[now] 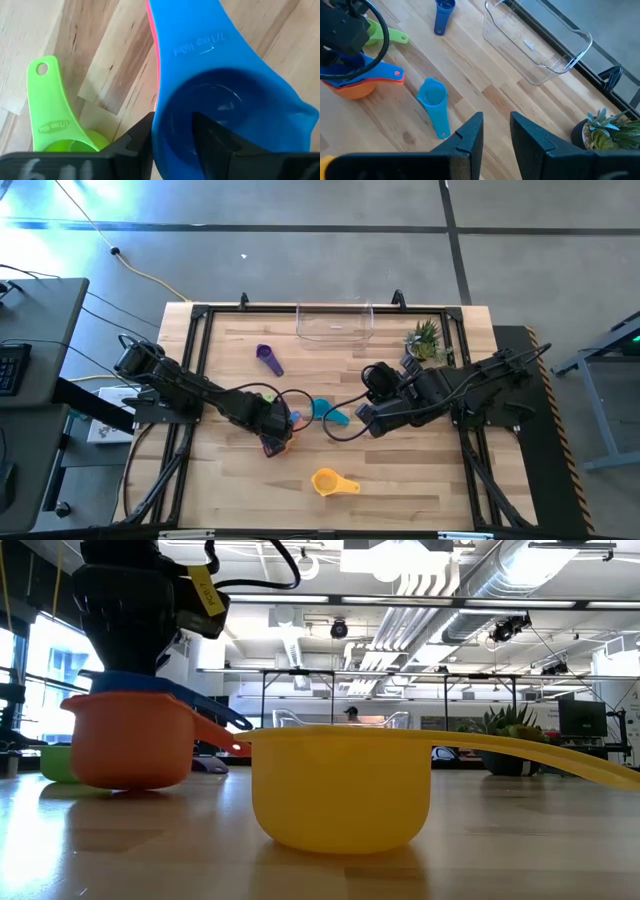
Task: Nest measuring cups in basket
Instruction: Stack the blue measuring cup on top of the red measuring cup, then stack the yellow measuring cup on top of the blue measuring cup
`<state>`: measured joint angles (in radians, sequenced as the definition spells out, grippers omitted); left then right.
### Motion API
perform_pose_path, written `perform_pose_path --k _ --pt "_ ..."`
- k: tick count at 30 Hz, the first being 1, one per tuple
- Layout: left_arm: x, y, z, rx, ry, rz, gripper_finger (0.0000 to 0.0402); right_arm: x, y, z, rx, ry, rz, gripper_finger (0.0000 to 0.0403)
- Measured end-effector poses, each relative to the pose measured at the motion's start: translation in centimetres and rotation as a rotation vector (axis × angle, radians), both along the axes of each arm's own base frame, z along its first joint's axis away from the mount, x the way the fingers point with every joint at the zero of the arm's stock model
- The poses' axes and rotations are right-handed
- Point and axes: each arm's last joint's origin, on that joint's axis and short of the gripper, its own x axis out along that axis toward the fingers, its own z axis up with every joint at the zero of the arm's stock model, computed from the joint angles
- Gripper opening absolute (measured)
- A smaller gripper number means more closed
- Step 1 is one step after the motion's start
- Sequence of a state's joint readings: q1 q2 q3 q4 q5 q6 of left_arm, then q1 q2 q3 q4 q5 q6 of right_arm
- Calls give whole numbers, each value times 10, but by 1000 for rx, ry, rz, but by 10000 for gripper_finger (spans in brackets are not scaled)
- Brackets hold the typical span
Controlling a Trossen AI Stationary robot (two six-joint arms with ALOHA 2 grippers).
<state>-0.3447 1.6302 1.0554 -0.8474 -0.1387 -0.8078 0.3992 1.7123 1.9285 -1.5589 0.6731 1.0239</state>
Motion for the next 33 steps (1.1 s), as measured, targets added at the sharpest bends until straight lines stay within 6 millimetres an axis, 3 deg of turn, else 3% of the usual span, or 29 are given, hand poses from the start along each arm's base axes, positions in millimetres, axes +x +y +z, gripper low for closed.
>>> perform_pose_path --k 19,33 --pt "-4 2 4 6 15 0 138 1 0 0 5 -9 -1 89" --pt "-26 7 51 -76 -145 44 138 10 8 0 140 -38 87 91"
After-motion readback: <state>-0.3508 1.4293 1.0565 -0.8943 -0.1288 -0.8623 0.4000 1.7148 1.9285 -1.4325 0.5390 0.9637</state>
